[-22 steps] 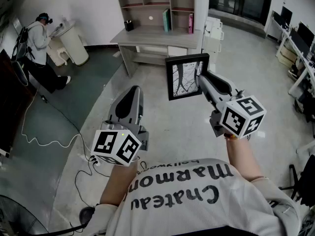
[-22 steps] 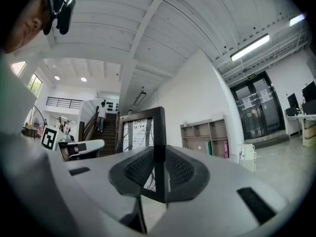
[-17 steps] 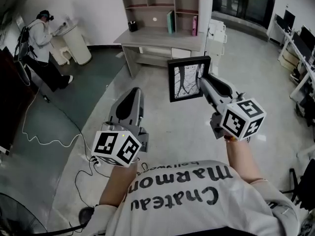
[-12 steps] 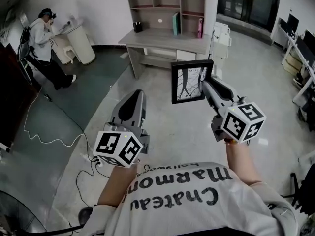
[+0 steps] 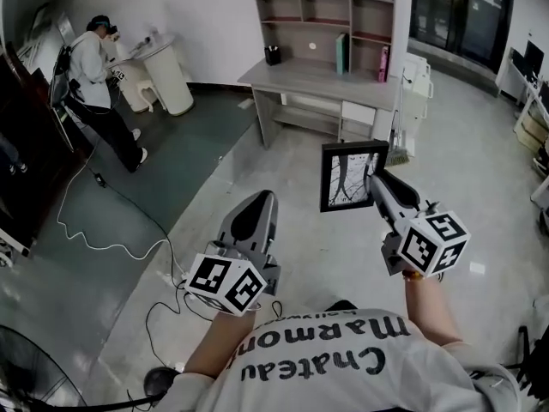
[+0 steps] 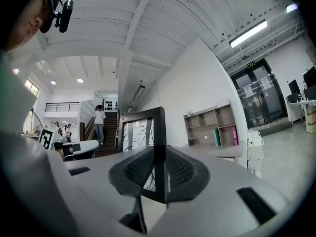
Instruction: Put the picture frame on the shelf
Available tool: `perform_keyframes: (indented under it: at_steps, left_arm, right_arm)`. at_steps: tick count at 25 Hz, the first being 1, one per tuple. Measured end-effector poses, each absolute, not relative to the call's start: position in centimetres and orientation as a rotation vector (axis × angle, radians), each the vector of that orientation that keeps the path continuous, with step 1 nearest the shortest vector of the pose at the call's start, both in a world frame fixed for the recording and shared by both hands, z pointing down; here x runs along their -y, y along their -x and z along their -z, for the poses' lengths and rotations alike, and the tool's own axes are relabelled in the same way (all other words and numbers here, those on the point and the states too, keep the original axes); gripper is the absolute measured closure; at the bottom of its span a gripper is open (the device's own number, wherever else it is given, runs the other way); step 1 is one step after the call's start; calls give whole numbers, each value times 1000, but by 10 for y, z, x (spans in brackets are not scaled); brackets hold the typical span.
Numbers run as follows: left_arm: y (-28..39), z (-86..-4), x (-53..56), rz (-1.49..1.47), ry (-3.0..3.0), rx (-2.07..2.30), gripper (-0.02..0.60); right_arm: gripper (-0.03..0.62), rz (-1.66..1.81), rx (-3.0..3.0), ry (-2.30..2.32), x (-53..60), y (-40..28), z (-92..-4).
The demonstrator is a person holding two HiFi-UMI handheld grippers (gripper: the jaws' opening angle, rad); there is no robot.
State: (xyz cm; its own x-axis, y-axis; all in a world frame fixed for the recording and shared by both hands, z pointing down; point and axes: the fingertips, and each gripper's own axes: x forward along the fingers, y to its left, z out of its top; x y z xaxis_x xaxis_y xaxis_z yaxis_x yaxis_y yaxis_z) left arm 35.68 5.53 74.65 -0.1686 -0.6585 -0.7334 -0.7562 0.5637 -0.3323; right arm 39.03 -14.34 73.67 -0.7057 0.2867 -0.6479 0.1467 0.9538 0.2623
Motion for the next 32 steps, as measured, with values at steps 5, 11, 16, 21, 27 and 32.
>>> perform_keyframes:
  at_steps: [5, 11, 16, 21, 27, 32]
  left_arm:
    - [-331, -734, -50, -122, 1139, -1909, 558]
    - [-287, -678, -36, -170, 1042, -1940, 558]
    - [-260, -612, -10, -218, 956, -1917, 558]
    - [-236, -562, 17, -238, 927, -1915, 560]
    - [-193, -548, 57, -225, 982, -1947, 560]
    - [-155, -543, 69, -224, 1025, -2008, 560]
  right_arm:
    - [516, -246, -2371, -378, 139, -353, -710]
    - [516, -256, -2356, -448, 161, -305, -650]
    - [516, -326, -2306, -500, 183, -283, -580]
    - [514, -378, -2268, -563, 201, -267, -529]
    - [514, -399, -2319, -546, 231, -217, -513]
    - [514, -347, -2410, -556, 242, -167, -512]
